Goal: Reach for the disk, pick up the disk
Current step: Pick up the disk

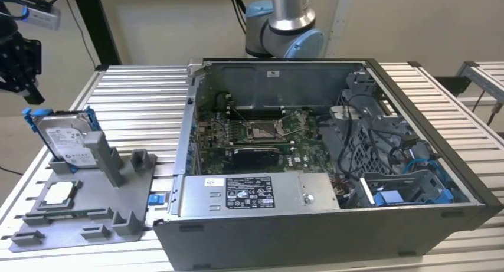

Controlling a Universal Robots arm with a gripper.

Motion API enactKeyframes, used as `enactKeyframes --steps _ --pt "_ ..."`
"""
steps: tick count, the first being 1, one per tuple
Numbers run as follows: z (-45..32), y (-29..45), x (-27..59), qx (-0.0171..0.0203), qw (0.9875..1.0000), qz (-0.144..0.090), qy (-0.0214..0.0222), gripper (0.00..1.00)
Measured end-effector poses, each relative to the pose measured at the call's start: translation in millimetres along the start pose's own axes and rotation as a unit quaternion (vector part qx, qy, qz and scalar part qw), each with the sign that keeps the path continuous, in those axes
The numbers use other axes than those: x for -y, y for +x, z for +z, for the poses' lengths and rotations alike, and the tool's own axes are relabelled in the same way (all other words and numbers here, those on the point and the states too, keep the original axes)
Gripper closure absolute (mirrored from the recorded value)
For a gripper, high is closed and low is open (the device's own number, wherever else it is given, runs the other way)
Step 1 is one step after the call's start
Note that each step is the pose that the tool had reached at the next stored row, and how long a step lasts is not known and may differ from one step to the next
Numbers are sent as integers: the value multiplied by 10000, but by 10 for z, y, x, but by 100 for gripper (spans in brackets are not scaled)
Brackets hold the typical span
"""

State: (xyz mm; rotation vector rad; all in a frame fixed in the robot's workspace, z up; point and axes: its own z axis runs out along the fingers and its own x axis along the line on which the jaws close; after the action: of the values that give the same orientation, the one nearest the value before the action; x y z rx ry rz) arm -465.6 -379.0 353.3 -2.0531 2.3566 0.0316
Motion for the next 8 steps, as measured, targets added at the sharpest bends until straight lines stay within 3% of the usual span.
enactKeyframes --steps 6,8 --pt "10 0 0 -8 9992 -390 -56 100" --pt "10 1 0 -9 9991 -411 -58 100"
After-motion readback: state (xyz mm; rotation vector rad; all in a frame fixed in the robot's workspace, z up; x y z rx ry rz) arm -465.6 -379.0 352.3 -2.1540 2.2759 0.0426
